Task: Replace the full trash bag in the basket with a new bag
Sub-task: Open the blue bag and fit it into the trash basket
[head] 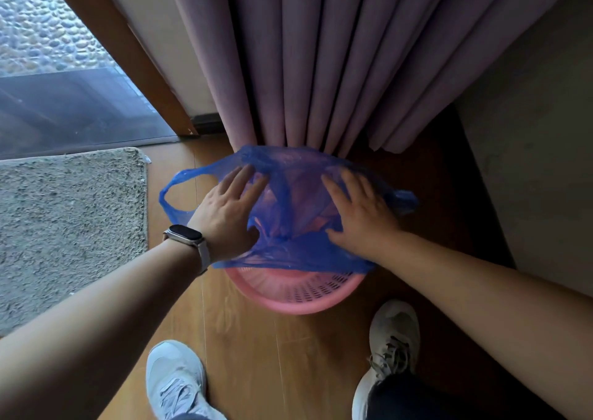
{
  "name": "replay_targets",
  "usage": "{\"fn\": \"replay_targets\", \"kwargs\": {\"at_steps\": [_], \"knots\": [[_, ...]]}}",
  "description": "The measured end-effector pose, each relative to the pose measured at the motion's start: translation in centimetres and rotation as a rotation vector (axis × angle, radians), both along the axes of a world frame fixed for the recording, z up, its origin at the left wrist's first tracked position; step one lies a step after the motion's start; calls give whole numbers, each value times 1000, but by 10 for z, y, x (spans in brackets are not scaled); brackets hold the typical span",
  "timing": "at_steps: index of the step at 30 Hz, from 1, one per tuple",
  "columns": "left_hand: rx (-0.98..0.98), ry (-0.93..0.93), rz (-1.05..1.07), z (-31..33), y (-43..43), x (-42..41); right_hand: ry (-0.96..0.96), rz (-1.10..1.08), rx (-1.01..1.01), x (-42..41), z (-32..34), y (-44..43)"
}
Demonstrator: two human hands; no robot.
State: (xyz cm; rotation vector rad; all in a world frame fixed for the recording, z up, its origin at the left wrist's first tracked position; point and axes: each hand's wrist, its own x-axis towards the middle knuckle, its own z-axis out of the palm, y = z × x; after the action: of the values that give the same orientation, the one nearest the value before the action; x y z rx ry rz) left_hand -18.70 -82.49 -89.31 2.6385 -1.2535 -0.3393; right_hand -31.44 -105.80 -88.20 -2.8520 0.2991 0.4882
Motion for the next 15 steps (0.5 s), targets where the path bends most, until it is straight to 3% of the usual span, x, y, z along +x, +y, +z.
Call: {"fn": "replay_targets", "kwargs": {"at_steps": [7, 12, 15], "knots": [[-70, 39, 105, -8, -1, 2, -93, -104, 44, 17, -12, -6], [-67, 91, 159, -9, 2, 6, -88, -338, 94, 22, -12, -8], [-66, 180, 295, -11, 13, 10, -80, -407, 89, 24, -11, -8]]}}
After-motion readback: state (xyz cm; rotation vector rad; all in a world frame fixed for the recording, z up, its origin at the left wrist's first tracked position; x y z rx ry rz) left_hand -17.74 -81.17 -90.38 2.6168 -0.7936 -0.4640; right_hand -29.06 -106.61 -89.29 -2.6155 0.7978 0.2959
